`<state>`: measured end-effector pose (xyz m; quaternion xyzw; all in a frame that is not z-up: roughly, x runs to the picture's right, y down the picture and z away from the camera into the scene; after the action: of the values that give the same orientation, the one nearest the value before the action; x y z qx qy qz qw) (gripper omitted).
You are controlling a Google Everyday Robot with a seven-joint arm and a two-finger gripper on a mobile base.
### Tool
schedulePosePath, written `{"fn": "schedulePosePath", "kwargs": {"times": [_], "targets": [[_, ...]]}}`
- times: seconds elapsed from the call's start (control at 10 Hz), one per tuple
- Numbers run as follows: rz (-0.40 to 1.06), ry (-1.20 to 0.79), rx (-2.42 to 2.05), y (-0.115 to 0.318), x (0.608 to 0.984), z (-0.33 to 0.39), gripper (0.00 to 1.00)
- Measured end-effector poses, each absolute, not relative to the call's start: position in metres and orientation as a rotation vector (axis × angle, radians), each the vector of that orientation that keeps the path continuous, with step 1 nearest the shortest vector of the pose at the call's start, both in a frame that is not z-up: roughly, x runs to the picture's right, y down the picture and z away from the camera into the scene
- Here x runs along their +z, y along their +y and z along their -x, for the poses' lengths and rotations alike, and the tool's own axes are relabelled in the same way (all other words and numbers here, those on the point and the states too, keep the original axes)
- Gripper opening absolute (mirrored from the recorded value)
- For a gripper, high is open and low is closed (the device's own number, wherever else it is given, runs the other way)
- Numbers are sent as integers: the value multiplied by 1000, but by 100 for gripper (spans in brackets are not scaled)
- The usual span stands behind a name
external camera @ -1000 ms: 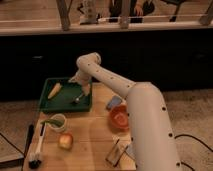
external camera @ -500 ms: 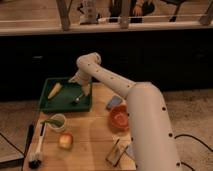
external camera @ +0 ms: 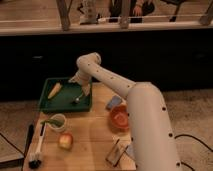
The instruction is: Place fork in tray
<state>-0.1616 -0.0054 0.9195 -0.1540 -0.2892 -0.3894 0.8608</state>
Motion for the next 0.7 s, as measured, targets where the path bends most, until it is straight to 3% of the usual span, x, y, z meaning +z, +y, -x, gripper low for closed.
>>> {"fn": "schedulePosePath", "kwargs": {"times": [0.7], "targets": [[323,-607,-817,-5,920,162,80]]}}
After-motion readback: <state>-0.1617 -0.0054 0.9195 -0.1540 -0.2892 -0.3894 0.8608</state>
